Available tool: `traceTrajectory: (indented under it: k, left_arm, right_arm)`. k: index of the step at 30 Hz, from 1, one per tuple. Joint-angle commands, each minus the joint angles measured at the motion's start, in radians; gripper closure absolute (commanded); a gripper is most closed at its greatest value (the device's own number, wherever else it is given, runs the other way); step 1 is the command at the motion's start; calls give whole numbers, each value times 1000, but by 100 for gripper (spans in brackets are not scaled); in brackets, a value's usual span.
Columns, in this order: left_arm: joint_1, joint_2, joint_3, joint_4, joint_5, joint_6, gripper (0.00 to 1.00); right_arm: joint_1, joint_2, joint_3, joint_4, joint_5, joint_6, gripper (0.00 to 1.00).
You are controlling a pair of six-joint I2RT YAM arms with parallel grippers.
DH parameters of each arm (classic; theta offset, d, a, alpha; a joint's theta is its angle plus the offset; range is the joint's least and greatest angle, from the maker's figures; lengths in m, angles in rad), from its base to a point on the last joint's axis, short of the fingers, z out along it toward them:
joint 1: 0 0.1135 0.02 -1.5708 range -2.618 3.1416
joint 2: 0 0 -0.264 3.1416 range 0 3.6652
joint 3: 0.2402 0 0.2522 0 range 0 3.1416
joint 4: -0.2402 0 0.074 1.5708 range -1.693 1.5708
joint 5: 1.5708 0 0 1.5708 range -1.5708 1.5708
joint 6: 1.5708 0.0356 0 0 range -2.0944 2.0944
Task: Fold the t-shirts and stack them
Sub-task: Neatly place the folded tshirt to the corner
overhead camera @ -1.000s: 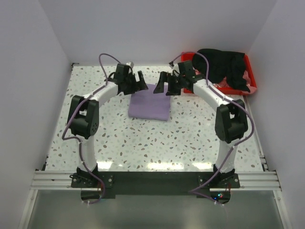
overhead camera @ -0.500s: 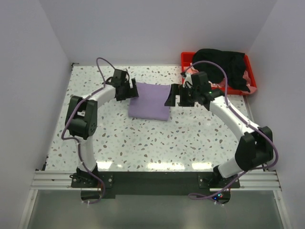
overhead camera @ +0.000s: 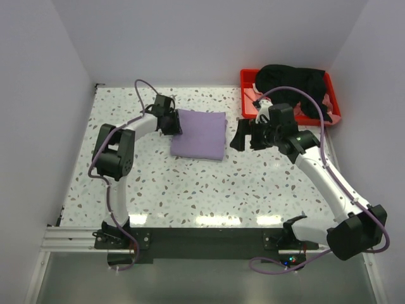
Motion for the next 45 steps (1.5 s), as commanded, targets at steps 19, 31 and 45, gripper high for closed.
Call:
traceTrajectory:
  k: [19, 31, 45]
  left_arm:
    - [24, 77, 141, -163, -350, 259, 100]
    - [248, 168, 284, -105, -457, 549, 100]
    - [530, 399, 617, -68, -319, 690, 100]
  right_arm:
    - [-3, -75, -102, 25, 106, -97, 1]
    - [-8, -54, -114, 42, 158, -107, 1]
    - [-9, 10, -82, 40, 252, -104, 1]
